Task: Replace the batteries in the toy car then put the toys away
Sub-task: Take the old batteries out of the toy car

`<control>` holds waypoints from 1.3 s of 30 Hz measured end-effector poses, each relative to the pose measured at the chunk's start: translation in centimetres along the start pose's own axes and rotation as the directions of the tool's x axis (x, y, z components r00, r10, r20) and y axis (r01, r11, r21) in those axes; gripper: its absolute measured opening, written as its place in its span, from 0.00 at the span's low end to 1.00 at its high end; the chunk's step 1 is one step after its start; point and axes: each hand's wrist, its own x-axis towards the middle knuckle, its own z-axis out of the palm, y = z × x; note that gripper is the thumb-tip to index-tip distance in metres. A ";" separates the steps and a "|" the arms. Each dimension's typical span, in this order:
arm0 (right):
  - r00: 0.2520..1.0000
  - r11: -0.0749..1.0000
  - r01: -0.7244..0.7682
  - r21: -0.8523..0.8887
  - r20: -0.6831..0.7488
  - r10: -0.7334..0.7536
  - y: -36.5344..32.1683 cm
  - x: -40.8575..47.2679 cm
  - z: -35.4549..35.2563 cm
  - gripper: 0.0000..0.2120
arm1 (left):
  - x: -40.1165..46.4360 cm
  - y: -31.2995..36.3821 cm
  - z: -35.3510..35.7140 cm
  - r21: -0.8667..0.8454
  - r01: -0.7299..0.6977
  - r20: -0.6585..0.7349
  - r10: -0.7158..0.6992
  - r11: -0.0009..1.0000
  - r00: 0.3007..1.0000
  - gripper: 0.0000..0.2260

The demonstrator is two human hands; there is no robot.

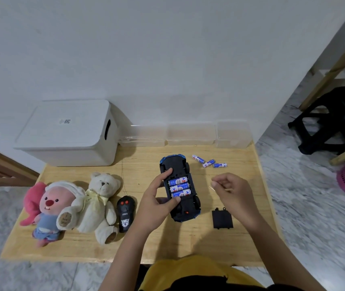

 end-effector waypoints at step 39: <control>0.994 0.948 0.100 0.302 -0.066 -0.083 -6.0 3.6 4.4 0.09 | 3.3 1.8 2.5 0.233 -0.126 -0.196 0.174 0.964 0.965 0.38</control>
